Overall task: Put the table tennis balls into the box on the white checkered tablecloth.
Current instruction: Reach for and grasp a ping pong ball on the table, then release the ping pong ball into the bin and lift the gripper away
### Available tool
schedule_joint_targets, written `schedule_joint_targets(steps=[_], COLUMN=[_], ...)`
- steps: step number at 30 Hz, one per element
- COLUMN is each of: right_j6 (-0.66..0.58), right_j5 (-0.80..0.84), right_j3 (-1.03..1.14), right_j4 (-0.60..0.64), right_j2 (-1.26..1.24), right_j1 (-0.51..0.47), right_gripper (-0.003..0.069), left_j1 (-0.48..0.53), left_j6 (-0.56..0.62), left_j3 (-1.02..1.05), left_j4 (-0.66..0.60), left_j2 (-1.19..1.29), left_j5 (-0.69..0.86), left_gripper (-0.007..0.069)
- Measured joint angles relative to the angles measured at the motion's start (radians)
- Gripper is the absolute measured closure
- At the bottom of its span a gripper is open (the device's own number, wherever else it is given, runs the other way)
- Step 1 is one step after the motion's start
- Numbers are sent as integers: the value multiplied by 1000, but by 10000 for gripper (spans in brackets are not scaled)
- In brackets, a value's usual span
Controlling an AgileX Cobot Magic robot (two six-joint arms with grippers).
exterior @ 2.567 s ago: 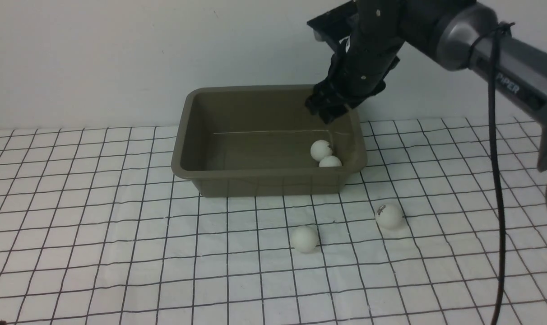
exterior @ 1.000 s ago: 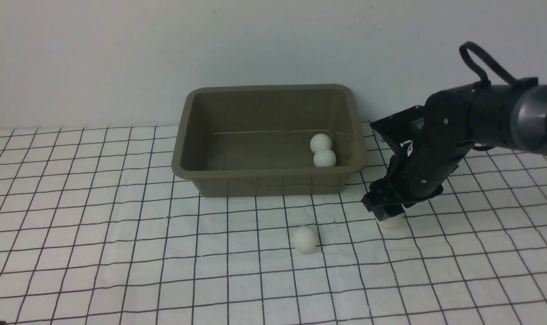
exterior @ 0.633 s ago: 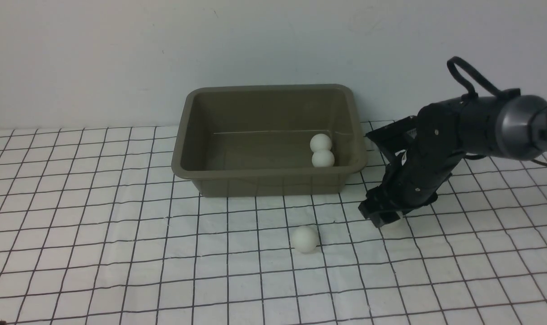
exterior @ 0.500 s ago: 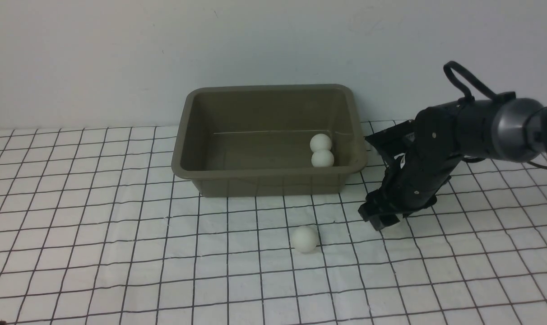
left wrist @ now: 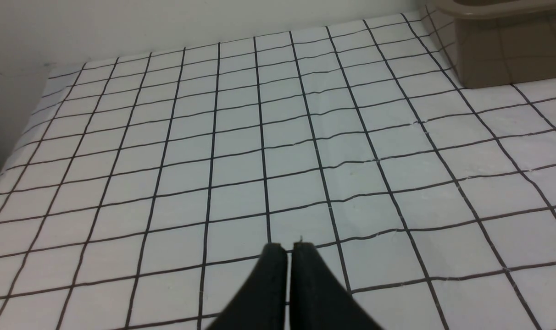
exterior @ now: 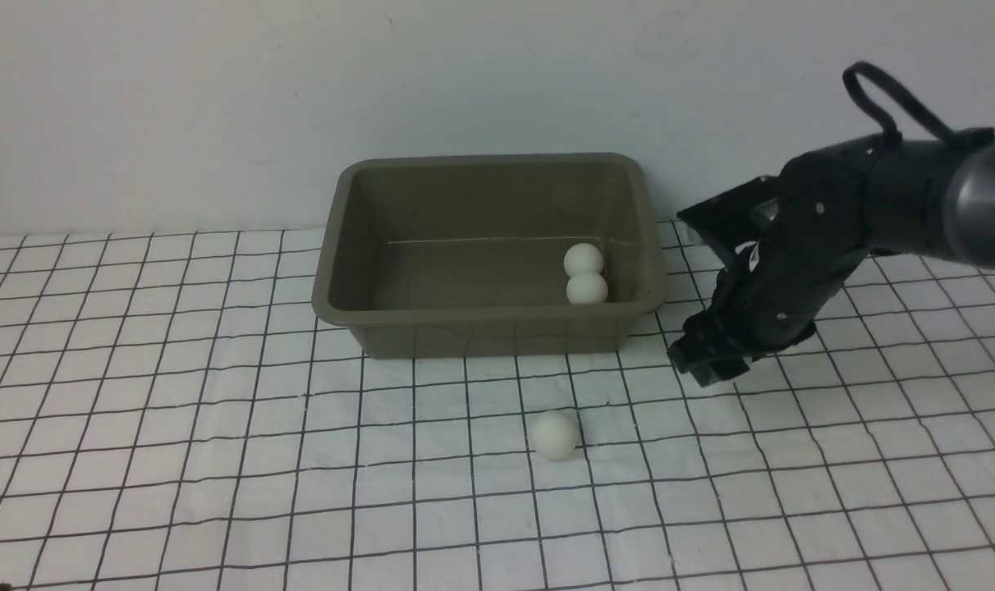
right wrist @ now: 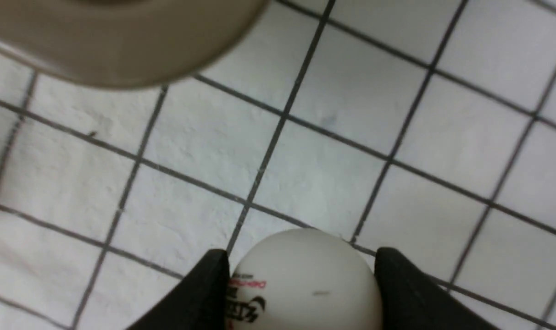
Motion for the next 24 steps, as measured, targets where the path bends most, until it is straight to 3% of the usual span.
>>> schedule_joint_targets(steps=[4,10,24], right_j6=[4,-5,-5], right_j5=[45,22,60], right_j3=[-55,-237,-614], right_j4=[8,36,62], right_j2=[-51,-50,304], right_j1=[9,102,135], right_gripper=[293,293,283], left_j1=[0,0,0], left_j6=[0,0,0], left_j3=[0,0,0], left_j4=[0,0,0], left_j2=[0,0,0], left_j5=[0,0,0], left_gripper=[629,629,629])
